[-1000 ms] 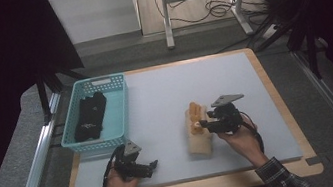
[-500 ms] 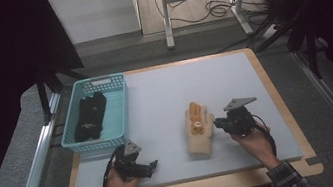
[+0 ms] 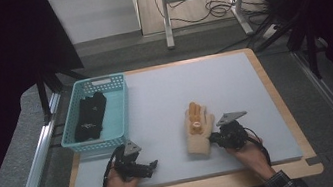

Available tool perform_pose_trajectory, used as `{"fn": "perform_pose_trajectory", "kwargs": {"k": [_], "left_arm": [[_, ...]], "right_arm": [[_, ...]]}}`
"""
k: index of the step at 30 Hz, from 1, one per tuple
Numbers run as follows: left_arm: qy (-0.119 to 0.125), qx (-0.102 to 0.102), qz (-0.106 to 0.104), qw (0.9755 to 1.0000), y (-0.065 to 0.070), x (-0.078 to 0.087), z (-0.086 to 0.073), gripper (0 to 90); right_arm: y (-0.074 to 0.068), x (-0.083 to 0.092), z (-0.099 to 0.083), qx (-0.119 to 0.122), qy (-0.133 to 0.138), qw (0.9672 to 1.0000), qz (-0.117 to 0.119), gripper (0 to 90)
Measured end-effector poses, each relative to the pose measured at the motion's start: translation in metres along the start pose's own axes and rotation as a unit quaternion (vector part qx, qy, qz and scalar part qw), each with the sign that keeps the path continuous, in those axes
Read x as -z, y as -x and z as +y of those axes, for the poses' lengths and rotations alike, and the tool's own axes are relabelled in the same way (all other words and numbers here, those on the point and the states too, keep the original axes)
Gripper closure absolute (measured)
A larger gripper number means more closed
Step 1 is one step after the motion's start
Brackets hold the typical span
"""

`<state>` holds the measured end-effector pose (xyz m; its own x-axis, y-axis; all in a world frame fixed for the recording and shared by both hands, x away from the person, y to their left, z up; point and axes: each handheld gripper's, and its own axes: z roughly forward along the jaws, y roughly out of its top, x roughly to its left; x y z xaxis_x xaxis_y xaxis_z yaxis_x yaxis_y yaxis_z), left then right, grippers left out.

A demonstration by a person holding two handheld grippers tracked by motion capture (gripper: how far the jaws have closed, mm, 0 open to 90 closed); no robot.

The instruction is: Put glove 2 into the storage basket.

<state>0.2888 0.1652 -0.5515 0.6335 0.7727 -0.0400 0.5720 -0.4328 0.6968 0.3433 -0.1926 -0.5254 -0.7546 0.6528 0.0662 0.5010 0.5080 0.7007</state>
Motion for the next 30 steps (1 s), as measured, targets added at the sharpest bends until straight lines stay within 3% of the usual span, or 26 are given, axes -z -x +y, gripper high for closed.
{"fn": "perform_pose_trajectory", "kwargs": {"k": [10,21,25,30], "left_arm": [[0.000,0.000,0.000,1.0000,0.000,0.000,0.000,1.5],[0.000,0.000,0.000,1.0000,0.000,0.000,0.000,1.5],[0.000,0.000,0.000,1.0000,0.000,0.000,0.000,1.5],[0.000,0.000,0.001,1.0000,0.000,0.000,0.000,1.4]], "right_arm": [[-0.021,-0.019,0.012,0.016,0.008,0.9995,0.025,80.4],[-0.044,-0.047,0.031,0.051,0.020,0.9982,0.024,77.7],[-0.046,-0.049,0.033,0.056,0.018,0.9979,0.025,74.9],[-0.039,-0.034,0.027,0.057,0.018,0.9982,0.008,69.2]]}}
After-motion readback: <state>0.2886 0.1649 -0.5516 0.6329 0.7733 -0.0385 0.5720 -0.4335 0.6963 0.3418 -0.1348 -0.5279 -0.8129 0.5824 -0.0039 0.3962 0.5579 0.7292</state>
